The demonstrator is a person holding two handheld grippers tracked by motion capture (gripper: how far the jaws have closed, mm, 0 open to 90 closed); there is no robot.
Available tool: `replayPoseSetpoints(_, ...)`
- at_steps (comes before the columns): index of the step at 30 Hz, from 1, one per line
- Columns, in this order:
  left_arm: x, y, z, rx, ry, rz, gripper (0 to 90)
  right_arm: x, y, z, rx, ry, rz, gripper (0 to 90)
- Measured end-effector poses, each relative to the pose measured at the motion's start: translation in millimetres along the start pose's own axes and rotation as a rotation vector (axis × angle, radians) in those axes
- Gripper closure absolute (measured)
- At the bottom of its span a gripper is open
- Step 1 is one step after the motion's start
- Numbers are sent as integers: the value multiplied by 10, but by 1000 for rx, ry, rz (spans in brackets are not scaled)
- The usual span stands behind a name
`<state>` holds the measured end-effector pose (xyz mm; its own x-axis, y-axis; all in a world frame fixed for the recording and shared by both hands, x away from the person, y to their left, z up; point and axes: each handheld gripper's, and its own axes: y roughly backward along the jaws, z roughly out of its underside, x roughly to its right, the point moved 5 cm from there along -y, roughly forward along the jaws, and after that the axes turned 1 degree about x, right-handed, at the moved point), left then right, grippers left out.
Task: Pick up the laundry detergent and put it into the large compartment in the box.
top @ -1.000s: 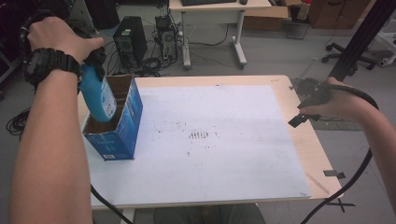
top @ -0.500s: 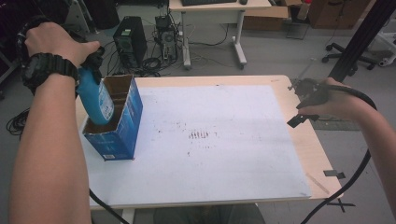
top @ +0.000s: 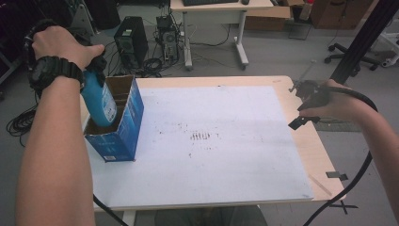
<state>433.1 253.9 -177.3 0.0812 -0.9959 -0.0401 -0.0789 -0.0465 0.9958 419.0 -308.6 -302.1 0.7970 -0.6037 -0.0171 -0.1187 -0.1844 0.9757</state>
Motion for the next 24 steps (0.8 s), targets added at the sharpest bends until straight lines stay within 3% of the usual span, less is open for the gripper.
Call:
replayPoseSetpoints(12,12,-84,-13,3,-6,-8,373,-9,-3,-13,6,7,-1,175)
replayPoseSetpoints(24,0,-314,-21,-22,-2,13,373,-16,-30,2,-2,-1,-2,175)
